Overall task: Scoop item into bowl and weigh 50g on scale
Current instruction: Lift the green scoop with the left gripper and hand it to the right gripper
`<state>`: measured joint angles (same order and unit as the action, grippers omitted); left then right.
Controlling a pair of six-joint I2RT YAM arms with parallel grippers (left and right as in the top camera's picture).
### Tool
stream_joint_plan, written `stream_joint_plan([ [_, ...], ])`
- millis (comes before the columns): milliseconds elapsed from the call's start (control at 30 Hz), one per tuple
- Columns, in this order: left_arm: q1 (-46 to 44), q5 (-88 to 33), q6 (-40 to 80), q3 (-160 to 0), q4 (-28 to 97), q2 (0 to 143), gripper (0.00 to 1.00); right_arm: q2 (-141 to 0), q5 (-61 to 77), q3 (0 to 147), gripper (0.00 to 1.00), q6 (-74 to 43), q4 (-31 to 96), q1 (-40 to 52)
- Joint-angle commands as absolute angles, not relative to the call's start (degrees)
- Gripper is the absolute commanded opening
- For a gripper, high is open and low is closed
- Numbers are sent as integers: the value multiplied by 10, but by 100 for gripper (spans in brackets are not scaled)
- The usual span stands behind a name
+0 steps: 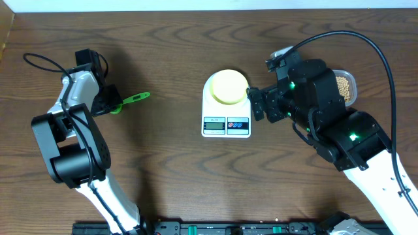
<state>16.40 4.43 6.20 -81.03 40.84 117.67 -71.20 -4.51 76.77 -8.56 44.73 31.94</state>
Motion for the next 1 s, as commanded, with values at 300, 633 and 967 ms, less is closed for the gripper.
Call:
stream_joint_plan([
  [300, 153, -216, 65, -841, 449, 1069, 7, -714, -44, 775, 99, -115, 415, 322],
  [633, 53, -361, -9, -842, 492, 893, 8, -752, 126, 775, 99, -200, 383, 295],
  [967, -68, -393, -30, -842, 521, 889, 7, -765, 357, 775, 90, -203, 342, 243],
])
